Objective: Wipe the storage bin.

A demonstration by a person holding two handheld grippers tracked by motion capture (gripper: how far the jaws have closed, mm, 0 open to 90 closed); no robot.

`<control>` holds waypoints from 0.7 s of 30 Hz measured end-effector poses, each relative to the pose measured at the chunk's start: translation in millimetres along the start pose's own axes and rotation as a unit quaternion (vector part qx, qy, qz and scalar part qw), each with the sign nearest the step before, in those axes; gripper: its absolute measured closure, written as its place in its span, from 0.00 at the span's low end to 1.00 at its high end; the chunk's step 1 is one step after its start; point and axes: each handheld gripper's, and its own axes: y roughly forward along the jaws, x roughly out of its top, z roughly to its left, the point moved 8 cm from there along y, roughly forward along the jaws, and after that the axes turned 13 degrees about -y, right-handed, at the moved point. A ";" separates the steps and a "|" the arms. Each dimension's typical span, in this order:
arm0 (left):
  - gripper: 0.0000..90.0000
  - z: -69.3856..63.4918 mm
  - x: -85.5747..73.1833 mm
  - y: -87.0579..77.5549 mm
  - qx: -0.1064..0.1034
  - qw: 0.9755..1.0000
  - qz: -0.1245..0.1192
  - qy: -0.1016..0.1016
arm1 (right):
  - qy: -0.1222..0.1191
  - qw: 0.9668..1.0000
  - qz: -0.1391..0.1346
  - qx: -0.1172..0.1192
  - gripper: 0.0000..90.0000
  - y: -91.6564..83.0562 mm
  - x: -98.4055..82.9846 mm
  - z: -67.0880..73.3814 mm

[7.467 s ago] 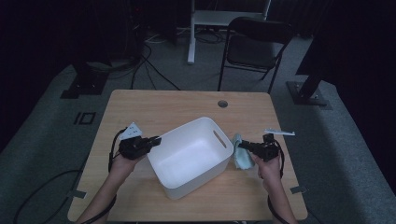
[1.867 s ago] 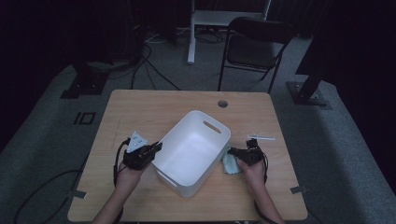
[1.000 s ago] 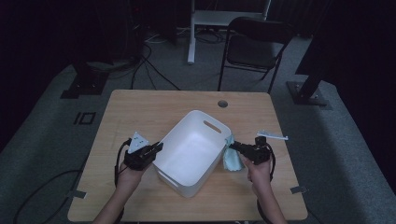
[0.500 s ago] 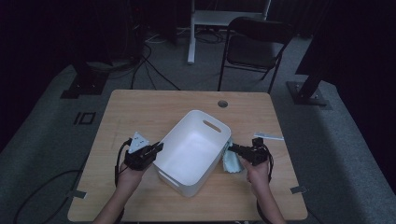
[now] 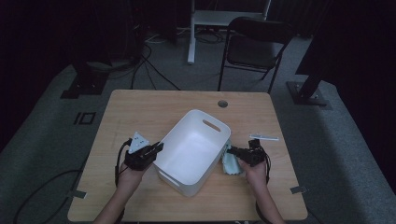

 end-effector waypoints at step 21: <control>0.96 3.3 3.0 2.8 0.023 1.000 -0.014 -0.005 | 0.019 0.999 0.024 -0.010 0.95 16.3 -13.7 -13.3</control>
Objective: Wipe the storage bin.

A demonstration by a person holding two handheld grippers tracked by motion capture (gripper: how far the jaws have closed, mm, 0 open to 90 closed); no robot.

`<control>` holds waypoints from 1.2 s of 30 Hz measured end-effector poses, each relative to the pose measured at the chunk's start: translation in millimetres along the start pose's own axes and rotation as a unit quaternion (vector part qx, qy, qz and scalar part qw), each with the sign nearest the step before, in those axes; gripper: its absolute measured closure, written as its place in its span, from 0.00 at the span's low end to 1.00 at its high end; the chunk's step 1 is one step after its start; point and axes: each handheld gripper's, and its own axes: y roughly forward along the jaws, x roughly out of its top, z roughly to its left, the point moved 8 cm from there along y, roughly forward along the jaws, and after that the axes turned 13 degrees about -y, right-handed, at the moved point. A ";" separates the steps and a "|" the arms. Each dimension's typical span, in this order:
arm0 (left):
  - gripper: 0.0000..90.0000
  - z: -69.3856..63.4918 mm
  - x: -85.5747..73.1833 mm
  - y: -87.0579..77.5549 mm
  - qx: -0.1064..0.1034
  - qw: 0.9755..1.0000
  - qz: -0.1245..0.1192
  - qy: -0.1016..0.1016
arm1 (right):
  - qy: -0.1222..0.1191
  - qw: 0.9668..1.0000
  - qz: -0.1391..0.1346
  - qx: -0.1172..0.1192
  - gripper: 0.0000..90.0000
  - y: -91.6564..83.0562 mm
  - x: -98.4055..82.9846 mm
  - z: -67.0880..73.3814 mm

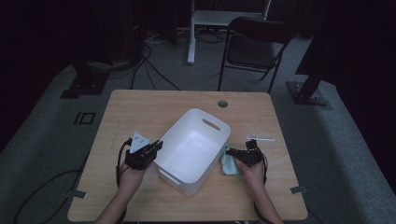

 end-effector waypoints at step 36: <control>0.95 1.1 3.9 6.3 -0.011 1.000 0.003 0.006 | -0.038 0.996 -0.058 0.052 0.95 -24.7 27.4 40.2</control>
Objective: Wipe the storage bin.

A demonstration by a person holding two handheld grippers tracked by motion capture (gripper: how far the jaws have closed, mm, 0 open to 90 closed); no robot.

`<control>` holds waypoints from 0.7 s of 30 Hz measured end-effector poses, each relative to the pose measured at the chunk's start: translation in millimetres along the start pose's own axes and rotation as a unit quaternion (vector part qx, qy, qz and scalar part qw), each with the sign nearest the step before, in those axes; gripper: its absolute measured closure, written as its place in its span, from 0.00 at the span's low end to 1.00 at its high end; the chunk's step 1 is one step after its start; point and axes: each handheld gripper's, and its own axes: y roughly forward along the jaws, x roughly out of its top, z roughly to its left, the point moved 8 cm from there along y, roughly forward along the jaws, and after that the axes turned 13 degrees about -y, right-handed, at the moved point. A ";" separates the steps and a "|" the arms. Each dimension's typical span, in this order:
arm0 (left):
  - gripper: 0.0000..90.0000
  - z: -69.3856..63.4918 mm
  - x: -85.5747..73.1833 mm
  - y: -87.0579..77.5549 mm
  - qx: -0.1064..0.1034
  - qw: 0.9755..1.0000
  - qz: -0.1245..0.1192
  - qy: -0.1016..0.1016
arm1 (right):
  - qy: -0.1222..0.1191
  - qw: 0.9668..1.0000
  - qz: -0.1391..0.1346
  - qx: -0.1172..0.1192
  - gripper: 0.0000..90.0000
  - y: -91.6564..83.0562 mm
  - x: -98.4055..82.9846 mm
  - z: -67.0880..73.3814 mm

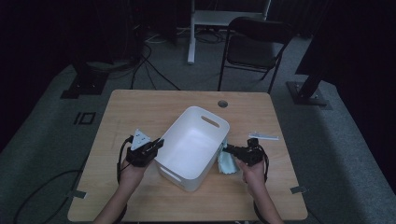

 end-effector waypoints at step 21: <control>0.95 0.1 0.0 0.0 0.002 1.000 -0.001 -0.001 | 0.012 0.999 0.040 -0.030 0.95 16.1 -23.2 -19.4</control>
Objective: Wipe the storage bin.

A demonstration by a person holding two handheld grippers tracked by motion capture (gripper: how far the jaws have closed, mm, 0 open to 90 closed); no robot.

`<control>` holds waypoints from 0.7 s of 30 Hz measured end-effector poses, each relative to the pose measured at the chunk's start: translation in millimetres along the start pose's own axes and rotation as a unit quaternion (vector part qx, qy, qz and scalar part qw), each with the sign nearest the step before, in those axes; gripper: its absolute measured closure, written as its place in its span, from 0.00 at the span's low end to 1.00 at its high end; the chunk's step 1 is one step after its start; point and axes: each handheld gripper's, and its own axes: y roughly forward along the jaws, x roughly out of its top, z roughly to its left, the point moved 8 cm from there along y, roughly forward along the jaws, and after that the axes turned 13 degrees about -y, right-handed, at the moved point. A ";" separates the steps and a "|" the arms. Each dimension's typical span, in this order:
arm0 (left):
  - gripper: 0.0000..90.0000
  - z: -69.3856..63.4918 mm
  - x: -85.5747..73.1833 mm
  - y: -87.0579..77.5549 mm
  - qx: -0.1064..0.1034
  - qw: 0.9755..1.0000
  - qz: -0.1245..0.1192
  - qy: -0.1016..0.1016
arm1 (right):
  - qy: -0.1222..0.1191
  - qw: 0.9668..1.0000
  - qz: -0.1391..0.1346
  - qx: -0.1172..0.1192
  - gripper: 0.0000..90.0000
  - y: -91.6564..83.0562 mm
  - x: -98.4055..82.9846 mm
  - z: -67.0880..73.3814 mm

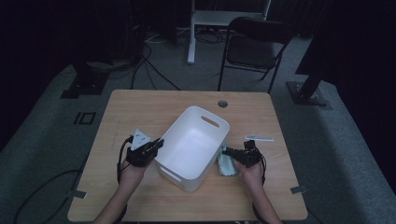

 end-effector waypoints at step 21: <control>0.96 0.2 0.1 -0.1 0.016 1.000 -0.002 -0.002 | 0.007 1.000 0.028 -0.007 0.95 10.4 -12.3 -8.5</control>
